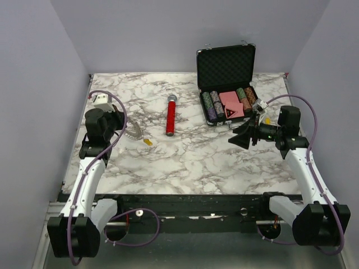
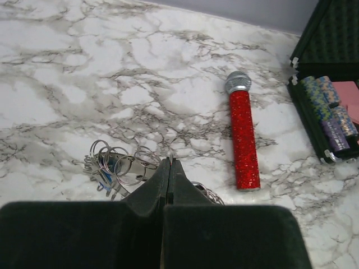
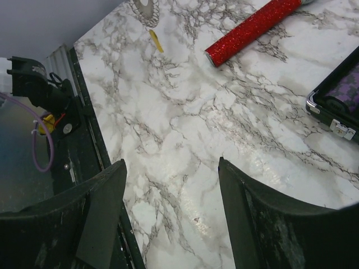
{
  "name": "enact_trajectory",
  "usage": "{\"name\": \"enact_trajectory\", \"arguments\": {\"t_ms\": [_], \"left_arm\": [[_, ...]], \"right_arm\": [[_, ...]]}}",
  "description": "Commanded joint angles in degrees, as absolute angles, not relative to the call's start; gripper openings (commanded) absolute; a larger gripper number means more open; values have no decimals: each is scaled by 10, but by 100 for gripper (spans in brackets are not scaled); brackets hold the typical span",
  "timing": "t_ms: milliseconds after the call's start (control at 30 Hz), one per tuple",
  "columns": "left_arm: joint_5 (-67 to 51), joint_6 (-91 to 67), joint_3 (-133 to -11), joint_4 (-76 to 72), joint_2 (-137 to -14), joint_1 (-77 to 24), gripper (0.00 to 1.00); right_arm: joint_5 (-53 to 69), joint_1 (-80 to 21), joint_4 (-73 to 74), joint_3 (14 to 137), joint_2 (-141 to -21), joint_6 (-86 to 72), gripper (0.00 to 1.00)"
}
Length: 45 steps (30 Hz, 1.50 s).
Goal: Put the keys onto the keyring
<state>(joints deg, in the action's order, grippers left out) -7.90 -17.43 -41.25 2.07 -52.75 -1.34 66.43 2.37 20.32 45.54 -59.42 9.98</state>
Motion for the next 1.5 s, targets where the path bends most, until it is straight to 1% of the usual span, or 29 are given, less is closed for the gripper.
{"name": "enact_trajectory", "arguments": {"t_ms": [0,133,233,367,567,733,767,800,833,867,933,1000,1033,1100,1200,1300,1367,1467], "left_arm": [[-56,-192,-408,-36,-569,36,0],[-70,-203,-417,-59,-627,80,0],[-72,-215,-410,-64,-637,92,0],[-73,-227,-369,-45,-605,92,0],[-90,-265,-300,21,-515,93,0],[-97,-303,-295,103,-497,92,0],[-100,-311,-296,118,-494,92,5],[-102,-319,-297,132,-490,92,14],[-108,-326,-301,147,-484,92,24],[-111,-332,-302,162,-476,92,37],[-113,-339,-307,187,-461,92,53],[-115,-337,-312,212,-446,92,62],[-116,-334,-312,218,-438,92,66],[-129,-328,-304,221,-431,91,69],[-176,-303,-296,222,-446,89,72],[-207,-266,-329,257,-478,58,75],[-184,-237,-362,289,-487,13,78],[-130,-217,-383,301,-446,-53,82]], "right_arm": [[685,32,169,439,-591,91,75],[688,34,168,435,-589,95,75],[689,38,168,433,-587,95,75],[693,40,168,433,-586,96,75],[701,40,168,433,-585,95,75],[708,40,169,434,-581,93,75],[708,40,170,434,-580,93,75],[708,40,169,435,-578,93,75],[708,40,170,434,-577,91,75],[708,40,169,433,-577,92,75],[708,40,169,433,-576,92,75],[709,40,169,433,-575,92,75],[709,40,169,433,-574,92,75],[710,40,169,432,-573,92,75],[707,40,169,432,-573,93,75],[694,41,169,430,-572,94,75],[686,43,169,431,-571,92,75],[662,54,165,433,-568,76,78]]}}
